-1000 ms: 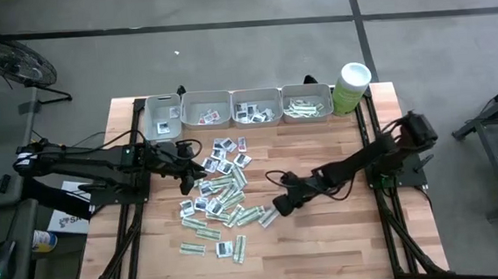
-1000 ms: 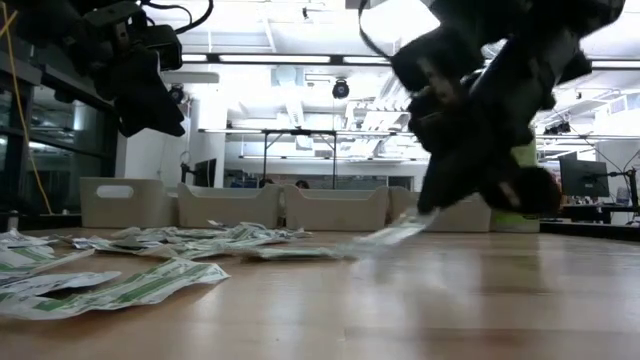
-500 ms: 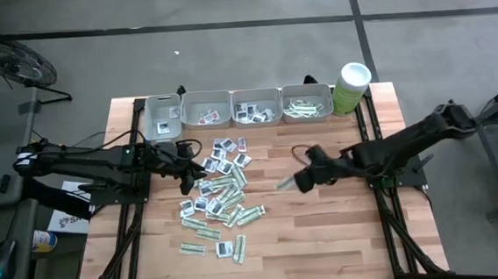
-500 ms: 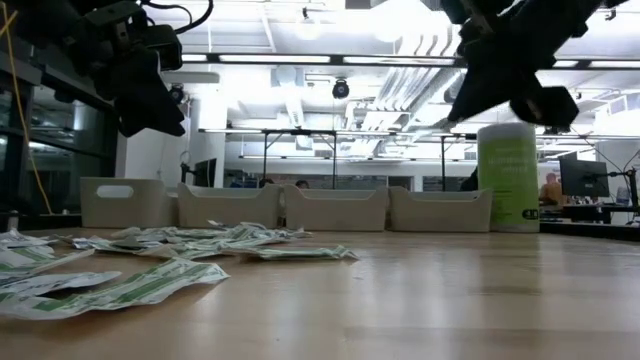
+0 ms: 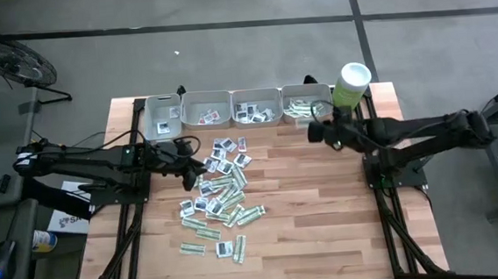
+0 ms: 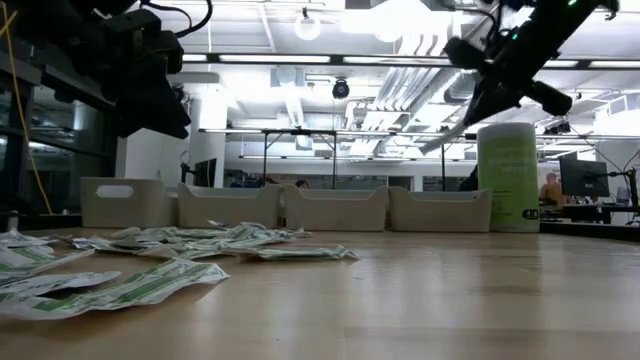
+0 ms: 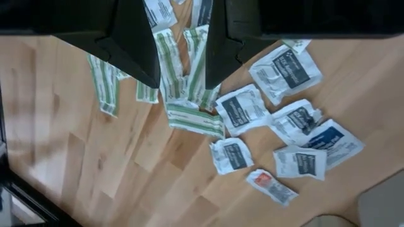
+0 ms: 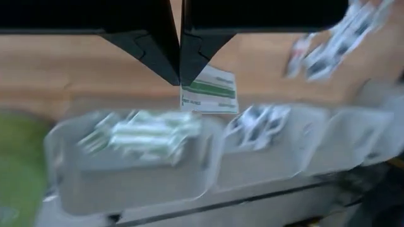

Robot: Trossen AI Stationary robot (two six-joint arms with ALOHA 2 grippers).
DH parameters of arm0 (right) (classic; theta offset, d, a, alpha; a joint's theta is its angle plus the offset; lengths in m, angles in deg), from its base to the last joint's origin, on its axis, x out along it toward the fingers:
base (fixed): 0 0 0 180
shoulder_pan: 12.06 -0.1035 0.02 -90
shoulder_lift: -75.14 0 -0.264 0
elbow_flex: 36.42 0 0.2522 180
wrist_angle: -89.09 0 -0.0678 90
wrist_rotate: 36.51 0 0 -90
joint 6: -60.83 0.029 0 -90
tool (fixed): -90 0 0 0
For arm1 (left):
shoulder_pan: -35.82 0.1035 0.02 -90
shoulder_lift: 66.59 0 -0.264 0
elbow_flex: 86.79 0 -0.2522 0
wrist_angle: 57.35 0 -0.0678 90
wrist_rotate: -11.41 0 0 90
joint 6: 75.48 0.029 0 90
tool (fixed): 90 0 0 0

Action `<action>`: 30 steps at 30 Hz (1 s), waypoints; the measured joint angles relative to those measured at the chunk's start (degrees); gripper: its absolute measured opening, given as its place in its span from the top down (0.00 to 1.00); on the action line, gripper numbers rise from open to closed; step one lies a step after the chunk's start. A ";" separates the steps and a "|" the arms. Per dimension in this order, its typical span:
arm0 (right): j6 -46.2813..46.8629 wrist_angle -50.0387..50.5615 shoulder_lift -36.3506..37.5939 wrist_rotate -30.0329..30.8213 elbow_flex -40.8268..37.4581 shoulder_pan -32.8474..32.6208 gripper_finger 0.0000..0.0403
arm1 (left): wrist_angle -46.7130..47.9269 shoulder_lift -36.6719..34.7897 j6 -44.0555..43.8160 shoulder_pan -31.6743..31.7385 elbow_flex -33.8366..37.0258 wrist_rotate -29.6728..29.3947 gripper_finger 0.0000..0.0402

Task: Pick & Place First Aid Supplies
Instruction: Put the green bandage into the right gray bin

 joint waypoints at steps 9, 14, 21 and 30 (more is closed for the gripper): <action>-13.94 -10.06 -7.42 -5.66 0.00 17.07 1.00 | -1.02 0.00 -3.61 0.02 0.00 -4.03 0.69; -18.21 -17.72 -13.13 -11.26 0.02 24.52 1.00 | -1.72 0.00 -4.63 0.00 0.00 -4.65 0.69; -19.68 -22.93 -18.99 -18.68 0.04 30.60 1.00 | -1.65 0.02 -5.86 0.00 0.00 -5.32 0.69; -21.62 -24.77 -20.40 -22.00 0.04 33.10 0.93 | -1.52 0.02 -6.60 0.02 0.00 -6.24 0.69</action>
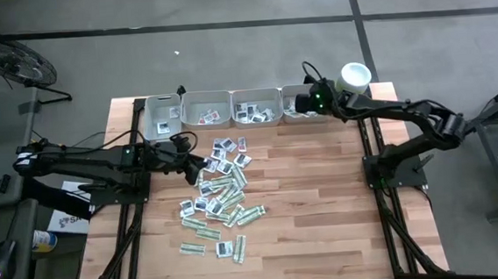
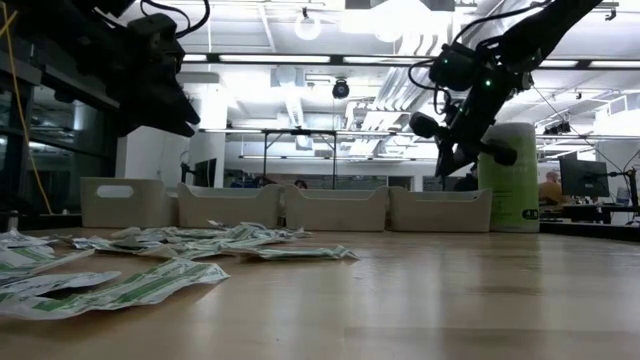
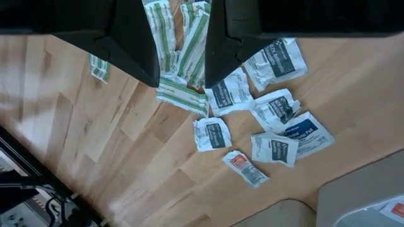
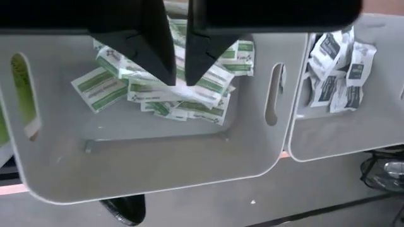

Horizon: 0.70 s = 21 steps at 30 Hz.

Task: Pick & Place First Aid Supplies
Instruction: Put the green bandage into the right gray bin, then put the gray towelette pack into the middle right gray bin

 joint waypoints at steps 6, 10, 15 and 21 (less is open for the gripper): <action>-1.03 -0.24 0.00 -2.14 0.00 1.60 0.77 | -0.07 0.00 -1.41 -0.02 0.00 -0.87 0.69; -3.14 -1.88 0.00 -7.57 0.00 2.74 0.66 | -2.51 1.18 -2.50 0.00 0.00 -2.12 0.69; -7.76 -5.42 0.05 -14.93 0.01 3.79 0.57 | -10.03 6.32 -0.59 0.02 -0.09 -2.87 0.69; -11.88 -7.96 1.21 -23.57 0.02 4.86 0.54 | -12.53 12.44 -2.89 0.02 -0.09 -1.30 0.69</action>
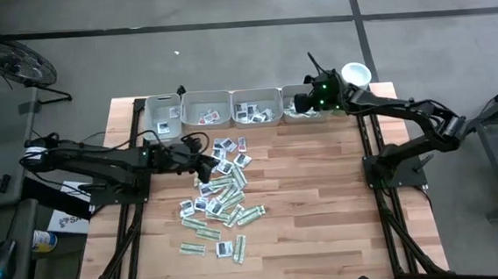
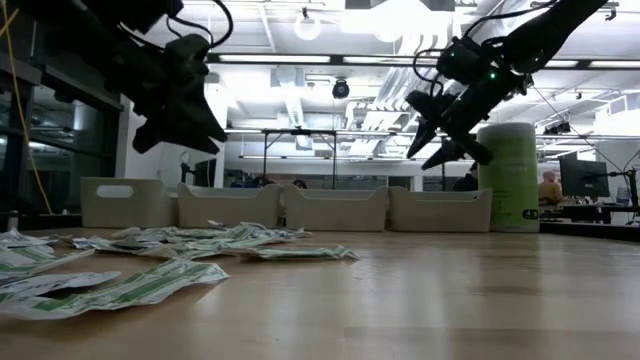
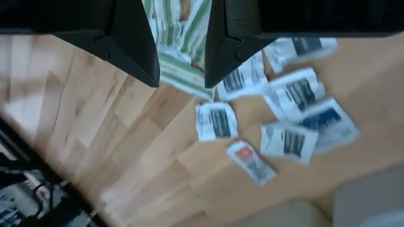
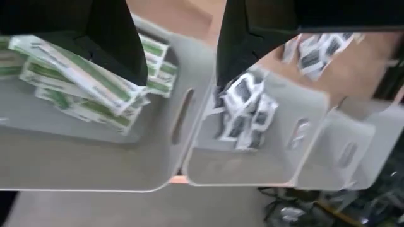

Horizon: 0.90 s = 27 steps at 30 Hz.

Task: Pick & Place First Aid Supplies
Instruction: Put the gray towelette pack into the middle right gray bin

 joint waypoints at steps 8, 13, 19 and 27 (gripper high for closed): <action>-5.08 0.07 4.91 -6.73 0.00 -0.04 0.54 | -1.17 1.62 -0.36 -0.02 0.00 6.27 0.69; -7.58 0.62 9.16 -8.07 0.00 -0.02 0.54 | -0.99 1.62 -0.20 -0.02 0.00 6.48 0.69; -14.09 5.08 14.90 -11.87 0.00 -0.04 0.54 | -0.99 1.41 -1.79 -0.02 0.00 5.35 0.69; -17.66 7.63 20.68 -14.22 -4.30 -6.04 0.55 | -1.25 1.40 -3.56 -0.02 0.00 2.39 0.69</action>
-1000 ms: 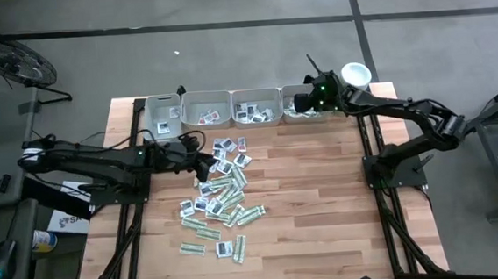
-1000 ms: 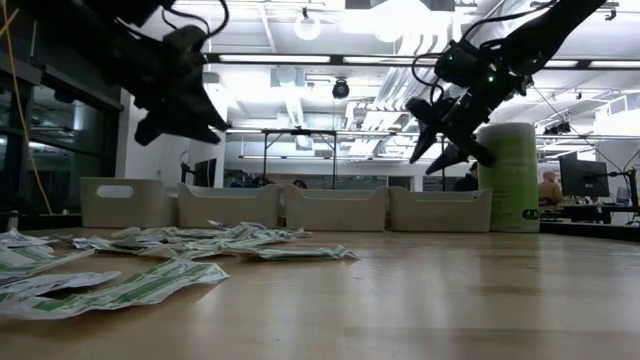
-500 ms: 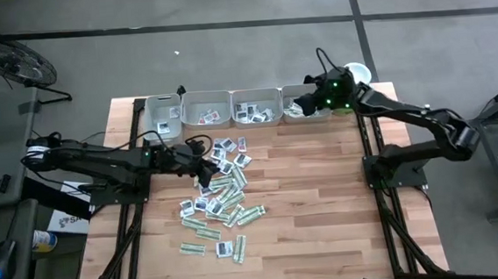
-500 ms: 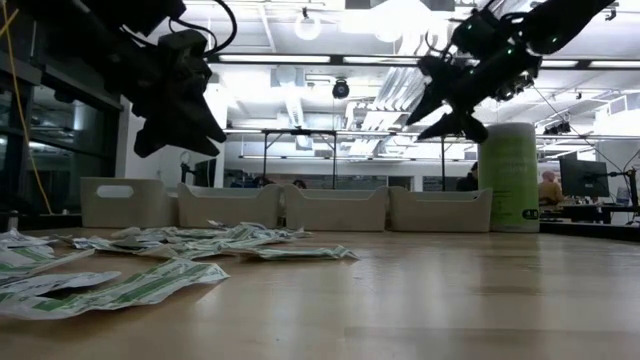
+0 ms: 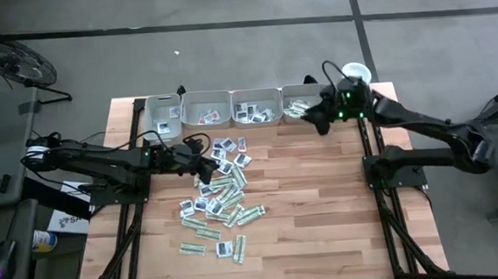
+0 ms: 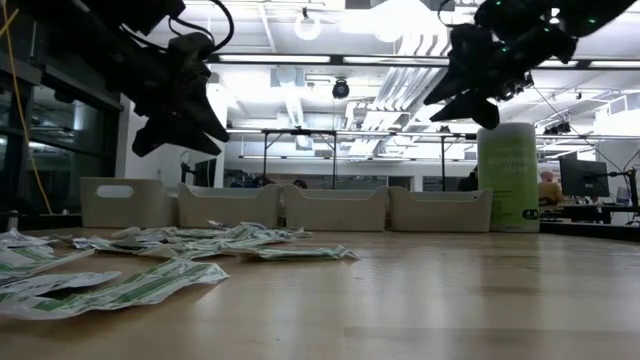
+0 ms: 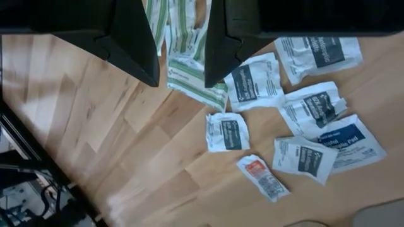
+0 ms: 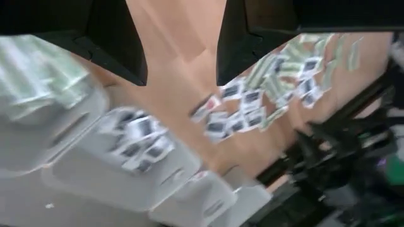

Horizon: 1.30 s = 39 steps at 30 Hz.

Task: Pick & Place First Aid Supplies
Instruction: Put the gray towelette pack into the middle right gray bin

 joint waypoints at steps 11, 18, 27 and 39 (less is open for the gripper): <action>17.67 -26.27 8.87 10.08 -21.40 -16.51 0.55 | -0.28 0.00 -1.47 0.00 0.00 -3.99 0.69; 20.58 -27.92 15.96 12.90 -27.02 -20.76 0.55 | -0.26 0.00 -2.59 0.00 0.00 -4.39 0.69; 23.48 -27.99 22.32 16.23 -31.72 -25.06 0.54 | -0.26 0.00 -5.08 0.00 0.02 -4.63 0.69; 23.06 -27.76 22.39 17.98 -32.07 -26.04 0.54 | -10.30 7.29 3.39 0.00 0.07 -4.87 0.69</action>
